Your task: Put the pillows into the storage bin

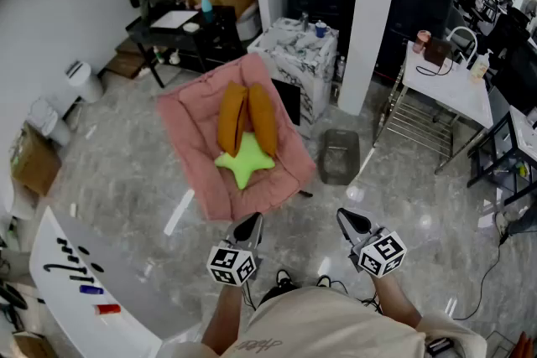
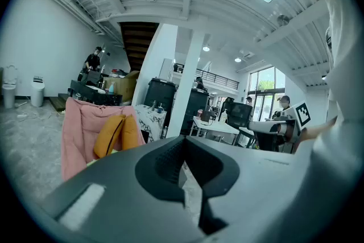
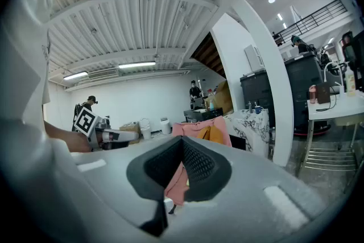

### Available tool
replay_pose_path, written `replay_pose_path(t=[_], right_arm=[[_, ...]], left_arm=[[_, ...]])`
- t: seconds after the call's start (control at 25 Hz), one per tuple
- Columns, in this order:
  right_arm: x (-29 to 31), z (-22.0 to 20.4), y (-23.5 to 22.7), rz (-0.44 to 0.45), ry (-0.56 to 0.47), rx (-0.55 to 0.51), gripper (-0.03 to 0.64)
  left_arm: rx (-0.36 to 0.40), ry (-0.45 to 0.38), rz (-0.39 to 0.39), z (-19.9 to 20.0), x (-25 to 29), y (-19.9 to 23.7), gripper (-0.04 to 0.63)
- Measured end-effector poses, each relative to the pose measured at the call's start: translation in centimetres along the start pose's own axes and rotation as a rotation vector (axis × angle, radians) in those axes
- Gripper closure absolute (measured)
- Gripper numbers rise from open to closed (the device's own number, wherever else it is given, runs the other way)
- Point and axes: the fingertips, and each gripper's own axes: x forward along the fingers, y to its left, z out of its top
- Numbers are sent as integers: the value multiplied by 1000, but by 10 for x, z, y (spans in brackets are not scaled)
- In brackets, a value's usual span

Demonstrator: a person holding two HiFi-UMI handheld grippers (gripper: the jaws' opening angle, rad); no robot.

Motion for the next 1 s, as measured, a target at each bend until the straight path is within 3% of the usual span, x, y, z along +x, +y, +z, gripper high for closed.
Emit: replay_pose_path(t=[0.4,1.0], right_arm=[[15,15,-2,-36,-22,-105,614],[14,7,11,-54,-9,-113,614]], left_arm=[[16,-30,-9,13,11,18,577],[23,-20,-78,16,11,9,578]])
